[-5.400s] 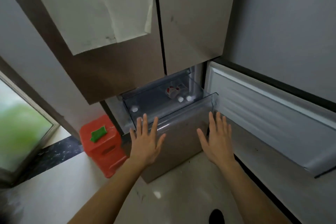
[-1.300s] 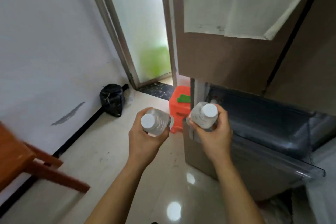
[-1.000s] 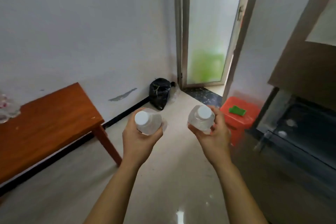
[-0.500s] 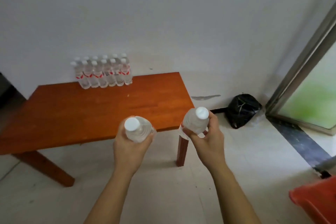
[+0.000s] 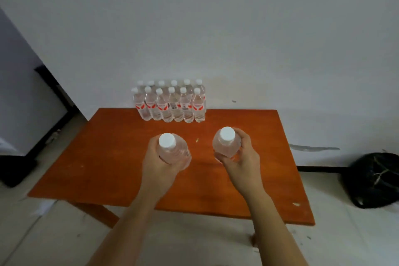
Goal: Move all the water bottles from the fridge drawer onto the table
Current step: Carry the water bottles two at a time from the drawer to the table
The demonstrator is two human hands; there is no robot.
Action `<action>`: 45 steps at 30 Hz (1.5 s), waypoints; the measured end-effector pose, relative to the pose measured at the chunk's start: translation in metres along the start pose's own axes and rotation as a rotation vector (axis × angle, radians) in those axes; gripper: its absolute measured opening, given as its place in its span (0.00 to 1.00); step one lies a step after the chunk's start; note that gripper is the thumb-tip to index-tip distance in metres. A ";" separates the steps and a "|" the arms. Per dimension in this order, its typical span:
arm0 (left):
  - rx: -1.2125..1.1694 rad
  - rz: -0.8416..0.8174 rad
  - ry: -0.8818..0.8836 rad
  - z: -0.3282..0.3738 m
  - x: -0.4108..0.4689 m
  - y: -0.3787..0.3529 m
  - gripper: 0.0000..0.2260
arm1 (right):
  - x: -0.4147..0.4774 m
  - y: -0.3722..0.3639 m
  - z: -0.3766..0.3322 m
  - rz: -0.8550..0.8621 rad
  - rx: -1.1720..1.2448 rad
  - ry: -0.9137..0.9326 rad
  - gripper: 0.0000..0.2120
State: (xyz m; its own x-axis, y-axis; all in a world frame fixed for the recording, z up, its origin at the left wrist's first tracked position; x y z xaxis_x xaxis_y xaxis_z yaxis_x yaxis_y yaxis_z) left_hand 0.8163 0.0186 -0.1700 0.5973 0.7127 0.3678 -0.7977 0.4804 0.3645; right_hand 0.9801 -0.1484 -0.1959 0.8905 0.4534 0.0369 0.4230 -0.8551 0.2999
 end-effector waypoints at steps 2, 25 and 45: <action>0.026 -0.016 -0.011 -0.013 0.036 -0.007 0.31 | 0.040 -0.017 -0.006 -0.041 -0.004 0.019 0.36; 0.197 -0.366 0.109 -0.301 0.306 0.007 0.31 | 0.257 -0.293 0.071 -0.072 -0.383 -0.367 0.37; 0.131 -0.598 0.010 -0.363 0.351 -0.046 0.33 | 0.317 -0.355 0.088 -0.150 -0.300 -0.356 0.36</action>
State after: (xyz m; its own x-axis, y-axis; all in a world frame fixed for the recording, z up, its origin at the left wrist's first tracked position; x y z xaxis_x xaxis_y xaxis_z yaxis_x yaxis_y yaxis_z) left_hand 1.0327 0.4318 -0.3680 0.9371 0.3441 0.0592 -0.3074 0.7326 0.6074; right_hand 1.1270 0.2762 -0.3746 0.8477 0.4072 -0.3399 0.5304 -0.6530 0.5406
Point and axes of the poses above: each hand's wrist, its own x-axis towards the middle knuckle, its own y-axis out of the back of the hand, z = x × y, the point moved 7 cm from there along x, towards the middle knuckle, and after that the axes turned 13 degrees about -y, right-handed, at the moved point
